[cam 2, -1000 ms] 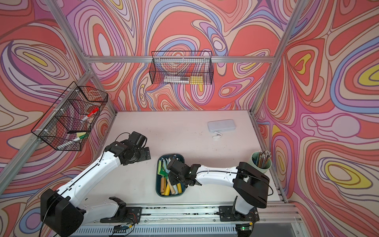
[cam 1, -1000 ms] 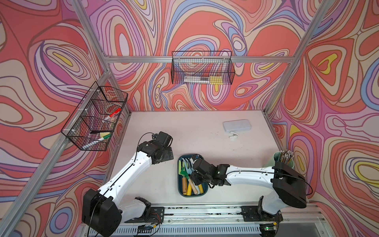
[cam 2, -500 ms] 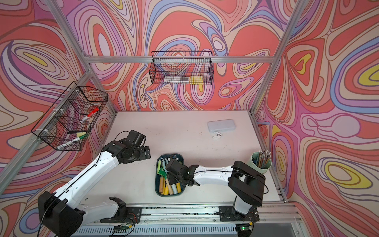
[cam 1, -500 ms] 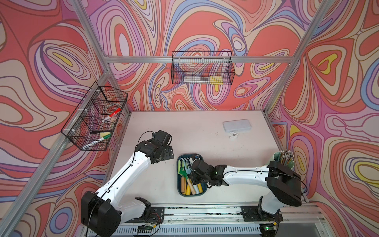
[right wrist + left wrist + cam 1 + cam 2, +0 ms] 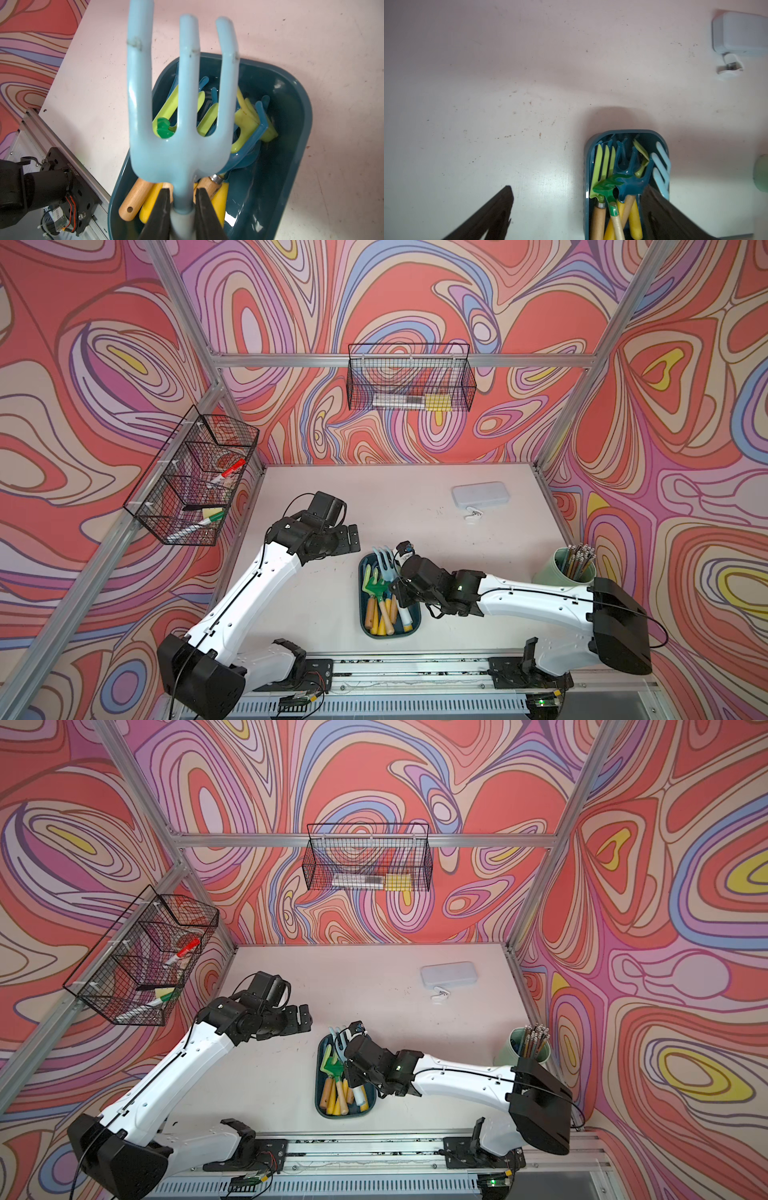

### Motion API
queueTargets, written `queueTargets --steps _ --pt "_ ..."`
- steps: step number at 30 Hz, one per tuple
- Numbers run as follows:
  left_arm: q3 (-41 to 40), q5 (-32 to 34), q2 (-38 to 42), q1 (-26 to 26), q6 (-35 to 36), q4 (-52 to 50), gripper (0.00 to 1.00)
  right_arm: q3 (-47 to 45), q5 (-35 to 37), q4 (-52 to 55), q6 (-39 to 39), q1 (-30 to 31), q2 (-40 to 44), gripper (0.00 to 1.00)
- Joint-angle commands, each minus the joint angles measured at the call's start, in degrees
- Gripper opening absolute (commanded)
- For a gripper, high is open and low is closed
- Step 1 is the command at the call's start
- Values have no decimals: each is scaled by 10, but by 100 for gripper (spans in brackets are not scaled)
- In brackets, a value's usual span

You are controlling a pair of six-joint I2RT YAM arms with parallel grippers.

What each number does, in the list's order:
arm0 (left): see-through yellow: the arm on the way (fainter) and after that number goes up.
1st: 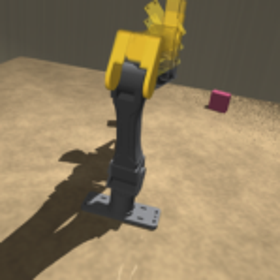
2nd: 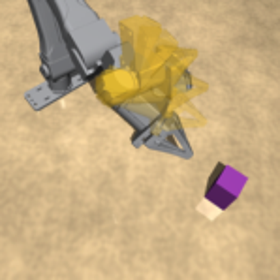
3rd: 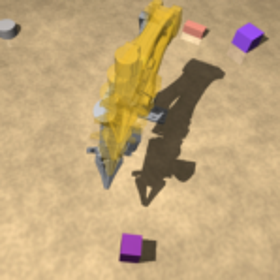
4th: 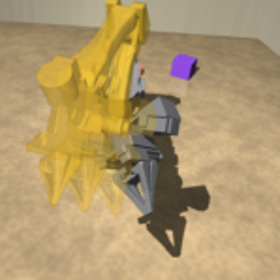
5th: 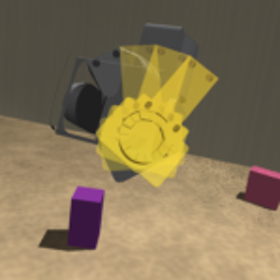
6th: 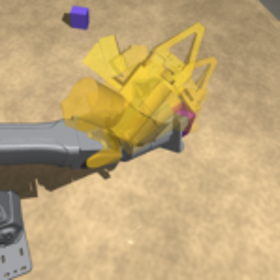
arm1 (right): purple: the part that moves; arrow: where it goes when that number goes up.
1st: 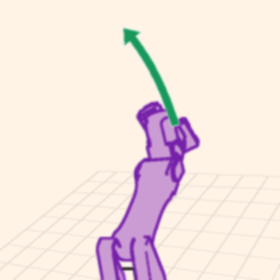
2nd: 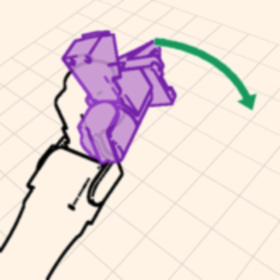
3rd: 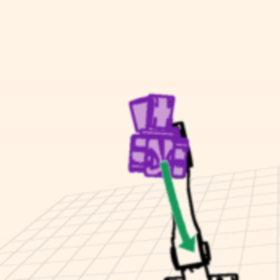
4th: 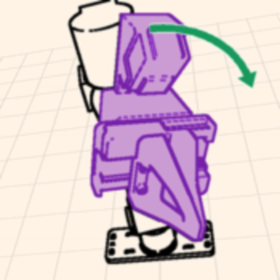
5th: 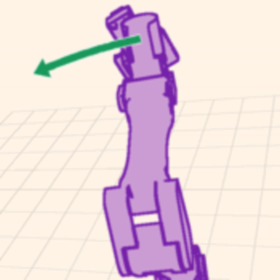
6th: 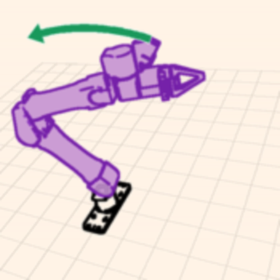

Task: Take the hand rake out of the storage box
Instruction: Pick up the rake from the storage box.

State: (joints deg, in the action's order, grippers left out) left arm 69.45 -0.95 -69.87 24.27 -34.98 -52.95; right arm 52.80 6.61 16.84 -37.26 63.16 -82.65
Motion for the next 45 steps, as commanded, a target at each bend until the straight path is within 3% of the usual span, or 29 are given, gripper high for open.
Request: queueTargets --steps 1,9,16,26,34,39,42,45 --pt "28 -92 -6 -4 -28 39 96 5 3 -6 38 -12 13 2" --pt "-3 -176 -18 -4 -146 108 76 15 -20 -56 62 -46 -9 2" --pt "-20 -165 -34 -3 -187 132 61 64 -28 -61 83 -47 -62 1" --pt "-42 -137 -47 -3 -199 141 44 93 -49 -79 87 -46 -94 1" --pt "-33 -107 -52 -3 -192 134 8 104 -63 -88 88 -47 -112 1" --pt "-31 -101 -53 -3 -197 133 7 110 -65 -92 87 -48 -122 1" --pt "-33 -83 -48 -1 -217 129 0 115 -59 -91 85 -47 -127 7" --pt "-25 -43 -44 9 -243 119 0 122 -38 -80 80 -48 -129 30"
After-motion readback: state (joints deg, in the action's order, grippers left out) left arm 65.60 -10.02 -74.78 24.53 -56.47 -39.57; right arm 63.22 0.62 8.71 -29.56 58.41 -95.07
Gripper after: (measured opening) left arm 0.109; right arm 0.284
